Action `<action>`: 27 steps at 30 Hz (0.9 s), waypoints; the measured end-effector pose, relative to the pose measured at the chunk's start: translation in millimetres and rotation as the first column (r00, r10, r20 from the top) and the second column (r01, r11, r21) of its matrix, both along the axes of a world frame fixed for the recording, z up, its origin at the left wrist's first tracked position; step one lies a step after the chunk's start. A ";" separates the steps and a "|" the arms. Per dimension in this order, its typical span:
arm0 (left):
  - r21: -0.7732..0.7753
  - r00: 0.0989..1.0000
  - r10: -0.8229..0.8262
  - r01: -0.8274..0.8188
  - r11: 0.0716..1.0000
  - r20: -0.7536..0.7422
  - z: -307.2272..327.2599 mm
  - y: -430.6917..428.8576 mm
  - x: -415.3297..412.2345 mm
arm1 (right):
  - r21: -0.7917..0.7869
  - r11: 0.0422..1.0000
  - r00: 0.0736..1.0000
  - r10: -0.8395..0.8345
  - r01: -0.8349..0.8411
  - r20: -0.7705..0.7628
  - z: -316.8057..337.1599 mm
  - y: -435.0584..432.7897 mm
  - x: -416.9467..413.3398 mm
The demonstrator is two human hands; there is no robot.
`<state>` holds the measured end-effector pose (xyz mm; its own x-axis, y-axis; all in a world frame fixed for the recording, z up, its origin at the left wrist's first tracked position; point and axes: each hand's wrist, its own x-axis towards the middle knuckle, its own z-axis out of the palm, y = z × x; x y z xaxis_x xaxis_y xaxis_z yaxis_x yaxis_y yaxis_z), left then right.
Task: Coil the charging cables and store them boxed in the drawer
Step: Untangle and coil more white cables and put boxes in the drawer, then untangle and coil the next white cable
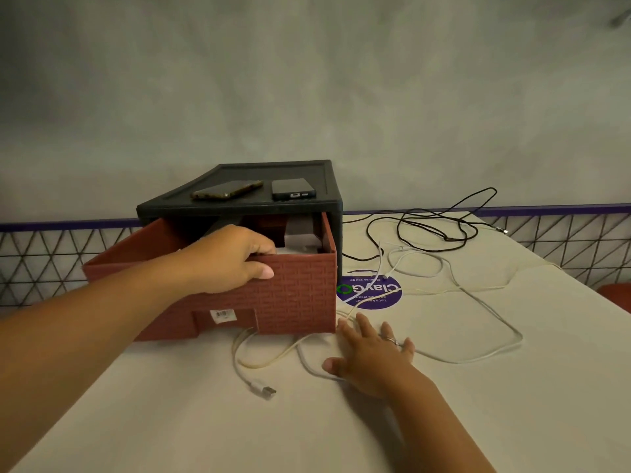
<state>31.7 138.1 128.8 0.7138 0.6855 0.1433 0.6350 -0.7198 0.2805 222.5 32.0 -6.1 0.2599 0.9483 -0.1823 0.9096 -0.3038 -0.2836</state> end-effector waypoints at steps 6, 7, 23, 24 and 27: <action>0.124 0.990 0.141 -0.137 0.983 -0.022 -8.6 16.8 15.2 | 0.000 1.000 1.000 0.016 -0.016 0.003 2.5 -2.5 -2.1; 0.139 0.986 0.164 -0.159 0.977 -0.025 -10.4 19.0 18.9 | 0.000 1.000 1.000 0.022 -0.022 0.002 2.9 -2.7 -2.2; 0.307 0.925 0.378 -0.371 0.876 0.039 -69.9 9.5 50.5 | 0.208 0.974 0.996 0.080 -0.087 0.041 9.1 -4.1 -7.9; 0.243 0.942 0.320 -0.335 0.910 0.100 -78.2 0.8 47.7 | 0.268 0.960 0.996 0.076 -0.083 0.039 9.2 -3.0 -7.7; -0.188 0.909 0.127 -0.055 0.981 0.397 -94.8 -31.7 40.2 | 0.464 0.886 0.998 0.039 -0.014 -0.044 14.3 -0.8 -5.9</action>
<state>72.0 106.4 34.0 0.5520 0.7844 0.2830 0.5007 -0.5832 0.6397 216.6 31.1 8.2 0.2360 0.9344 0.2667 0.8959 -0.1030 -0.4322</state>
